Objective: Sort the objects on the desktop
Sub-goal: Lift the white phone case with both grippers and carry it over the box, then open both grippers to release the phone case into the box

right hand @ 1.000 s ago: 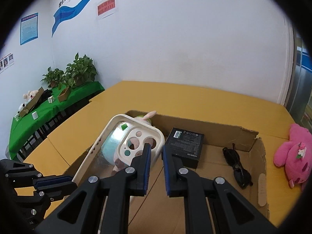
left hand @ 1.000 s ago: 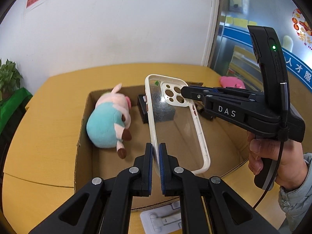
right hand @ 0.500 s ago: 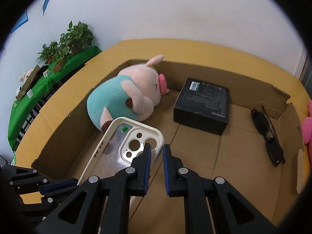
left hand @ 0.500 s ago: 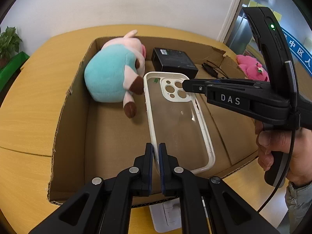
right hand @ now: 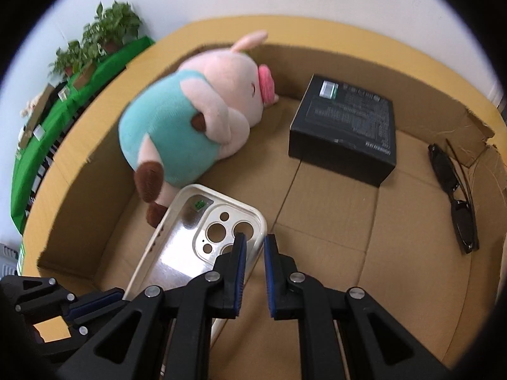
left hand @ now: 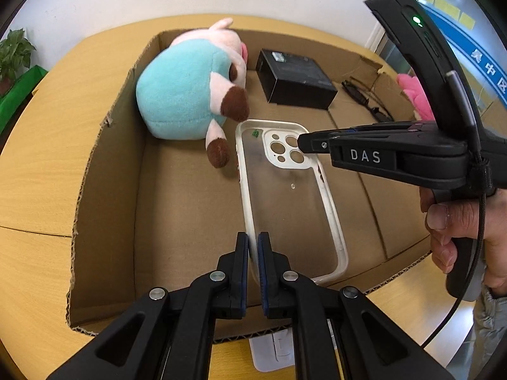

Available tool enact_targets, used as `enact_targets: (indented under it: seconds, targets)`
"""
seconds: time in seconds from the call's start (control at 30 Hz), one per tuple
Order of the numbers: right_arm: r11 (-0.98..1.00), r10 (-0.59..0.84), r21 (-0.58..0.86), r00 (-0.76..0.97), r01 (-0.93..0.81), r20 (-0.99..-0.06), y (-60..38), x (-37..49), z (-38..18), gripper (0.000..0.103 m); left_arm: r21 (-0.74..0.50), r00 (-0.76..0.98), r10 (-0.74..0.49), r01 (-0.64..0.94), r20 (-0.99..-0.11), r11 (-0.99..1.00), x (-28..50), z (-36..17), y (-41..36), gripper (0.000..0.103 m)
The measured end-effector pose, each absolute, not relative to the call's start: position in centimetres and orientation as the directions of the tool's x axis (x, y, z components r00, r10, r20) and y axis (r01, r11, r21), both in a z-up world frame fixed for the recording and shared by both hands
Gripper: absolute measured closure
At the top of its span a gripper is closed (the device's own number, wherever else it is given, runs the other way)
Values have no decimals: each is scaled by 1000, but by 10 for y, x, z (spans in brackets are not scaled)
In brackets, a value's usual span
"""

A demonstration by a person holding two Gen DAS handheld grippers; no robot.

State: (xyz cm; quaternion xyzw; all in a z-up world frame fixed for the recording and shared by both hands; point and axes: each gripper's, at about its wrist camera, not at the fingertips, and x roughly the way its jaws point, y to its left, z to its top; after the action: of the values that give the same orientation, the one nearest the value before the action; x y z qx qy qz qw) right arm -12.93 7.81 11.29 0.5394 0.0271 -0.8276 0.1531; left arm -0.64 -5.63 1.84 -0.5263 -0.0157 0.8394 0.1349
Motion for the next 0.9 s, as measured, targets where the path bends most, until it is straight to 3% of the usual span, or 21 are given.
enact_targets:
  seconds: [0.4,0.43,0.47,0.5,0.53,0.57,0.63,0.77,0.83,0.9]
  targets:
    - [-963,-184,124,-246,240,-951,81,-138,91,92,-123,-384,183,-176,-905,-977,-12,10,-50,98]
    - [-964,-184,125,-248,236,-951,82,-137,91,91,-113,-390,174,-174,-904,-978,-12,11,-49,95]
    - [-965,-182,121,-263,231,-948,84,-135,94,81,-101,-405,163,-170,-900,-980,-9,13,-49,84]
    - [-967,-178,111,-302,228,-937,86,-130,100,62,-100,-421,162,-166,-893,-981,-7,17,-49,72]
    - [-967,-186,111,-341,229,-921,88,-125,107,53,-99,-442,162,-162,-882,-982,-3,22,-50,49]
    - [-967,-198,114,-388,228,-900,91,-118,116,40,-91,-484,156,-155,-861,-984,4,30,-51,37]
    - [-969,-207,105,-502,224,-840,99,-93,139,37,-75,-572,155,-160,-805,-984,19,48,-52,33]
    - [-985,-137,15,-715,174,-686,119,-31,186,23,-14,-748,100,-120,-656,-993,61,87,-52,20]
    - [-992,-85,-27,-799,125,-595,130,5,204,23,4,-816,78,-98,-572,-995,79,105,-47,18]
    - [-996,-42,-40,-824,79,-565,138,19,214,22,21,-865,43,-62,-500,-998,99,118,-44,12]
